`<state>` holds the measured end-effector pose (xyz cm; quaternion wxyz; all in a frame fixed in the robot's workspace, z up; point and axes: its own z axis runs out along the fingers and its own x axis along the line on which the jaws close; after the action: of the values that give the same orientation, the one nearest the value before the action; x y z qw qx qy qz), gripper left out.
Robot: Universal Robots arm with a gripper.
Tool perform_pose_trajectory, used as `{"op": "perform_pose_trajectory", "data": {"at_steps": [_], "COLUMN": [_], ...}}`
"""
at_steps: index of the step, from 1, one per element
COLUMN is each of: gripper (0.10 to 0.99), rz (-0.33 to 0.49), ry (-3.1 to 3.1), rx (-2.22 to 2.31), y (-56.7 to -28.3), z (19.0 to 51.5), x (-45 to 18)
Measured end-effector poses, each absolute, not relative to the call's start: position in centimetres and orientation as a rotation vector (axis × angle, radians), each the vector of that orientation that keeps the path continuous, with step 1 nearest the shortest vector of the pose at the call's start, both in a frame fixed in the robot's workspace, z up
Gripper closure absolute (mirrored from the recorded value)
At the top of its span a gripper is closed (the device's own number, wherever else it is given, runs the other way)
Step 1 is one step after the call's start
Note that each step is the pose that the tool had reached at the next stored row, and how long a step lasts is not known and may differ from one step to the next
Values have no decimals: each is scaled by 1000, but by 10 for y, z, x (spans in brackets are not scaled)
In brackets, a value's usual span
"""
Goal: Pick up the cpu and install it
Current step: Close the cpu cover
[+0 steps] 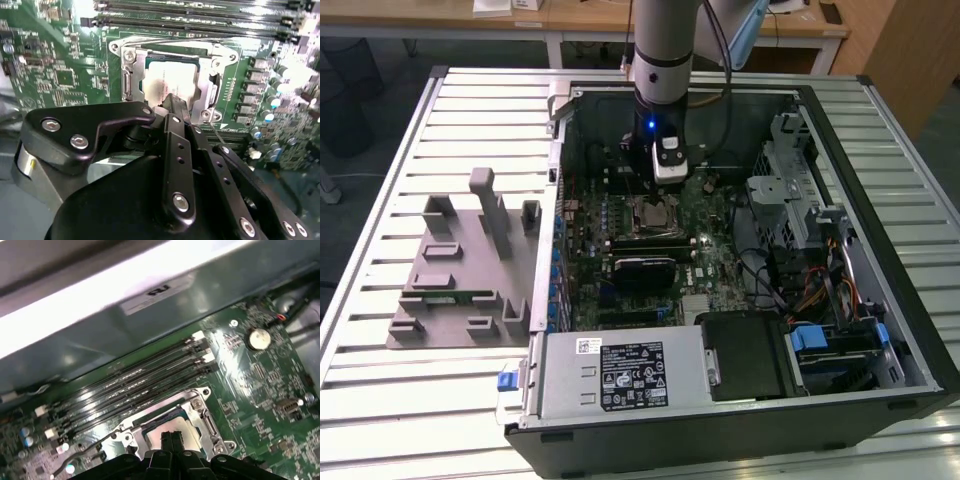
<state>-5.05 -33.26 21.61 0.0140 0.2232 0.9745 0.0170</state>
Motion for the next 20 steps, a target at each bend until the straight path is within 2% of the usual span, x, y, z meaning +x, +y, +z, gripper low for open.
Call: {"op": "perform_pose_trajectory", "data": {"at_steps": [20], "gripper": [980], "rz": [56], "ry": [3113], "rx": [197], "y": [-333], "z": [216], "x": [-50]}}
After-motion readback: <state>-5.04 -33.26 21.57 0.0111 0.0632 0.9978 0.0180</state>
